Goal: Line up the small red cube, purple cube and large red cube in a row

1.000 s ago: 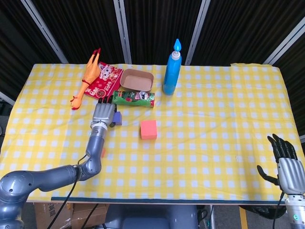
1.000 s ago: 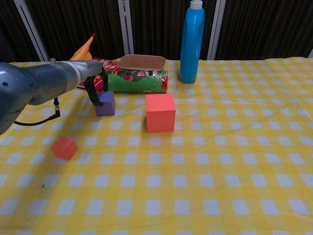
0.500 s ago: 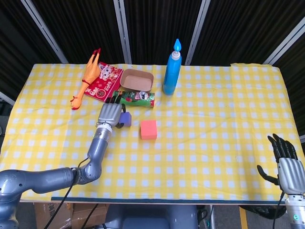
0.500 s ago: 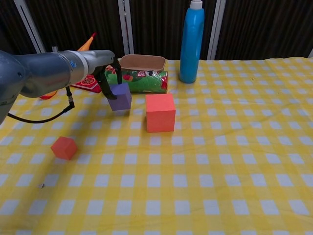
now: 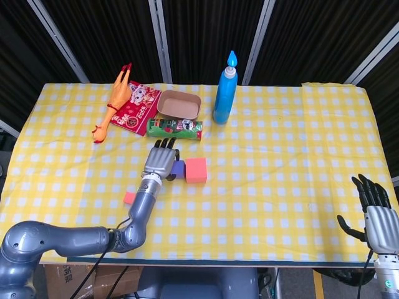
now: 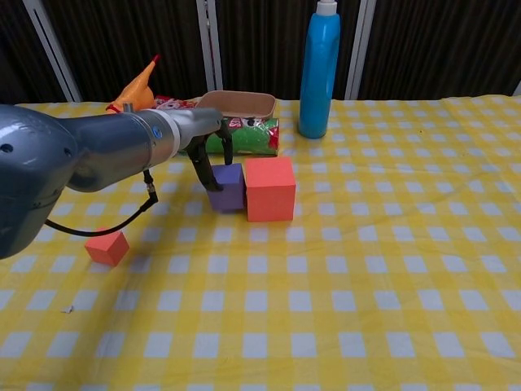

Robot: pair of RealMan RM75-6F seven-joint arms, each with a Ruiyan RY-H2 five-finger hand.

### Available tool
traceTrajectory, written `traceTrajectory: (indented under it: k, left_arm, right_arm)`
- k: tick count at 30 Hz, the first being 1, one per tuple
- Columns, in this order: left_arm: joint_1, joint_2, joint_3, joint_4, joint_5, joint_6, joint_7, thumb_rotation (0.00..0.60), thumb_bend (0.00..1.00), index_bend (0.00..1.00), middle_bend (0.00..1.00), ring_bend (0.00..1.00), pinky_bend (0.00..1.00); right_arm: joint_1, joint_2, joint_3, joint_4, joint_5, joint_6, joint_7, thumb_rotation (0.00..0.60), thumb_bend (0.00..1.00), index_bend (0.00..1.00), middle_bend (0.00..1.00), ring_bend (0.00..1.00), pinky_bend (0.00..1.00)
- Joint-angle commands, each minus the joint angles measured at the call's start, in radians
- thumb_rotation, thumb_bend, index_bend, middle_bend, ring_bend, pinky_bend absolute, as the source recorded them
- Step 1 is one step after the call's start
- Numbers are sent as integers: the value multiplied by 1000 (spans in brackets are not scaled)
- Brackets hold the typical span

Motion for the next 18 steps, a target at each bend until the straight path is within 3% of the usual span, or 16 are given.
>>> traceTrajectory:
  k: [1,13,18]
  left_arm:
    - [-2,-4,2,-1,-5,7,5,600,335,461,0,0,73]
    - [-8,-21,-2,-1,-15,17,7,600,332,449,0,0,73]
    - [-10,-23,-3,-3,-9,22,8,600,285,425,0,0,72]
  right_arm:
    - [-1,0,0,0,-2,2,0,600,367,0,0,0,36]
    - [-1,0,-1,0,-6,5,-2,600,367,0,0,0,36]
    - [-2,-1,-1,1,-10,9,0,600,367,0,0,0,36]
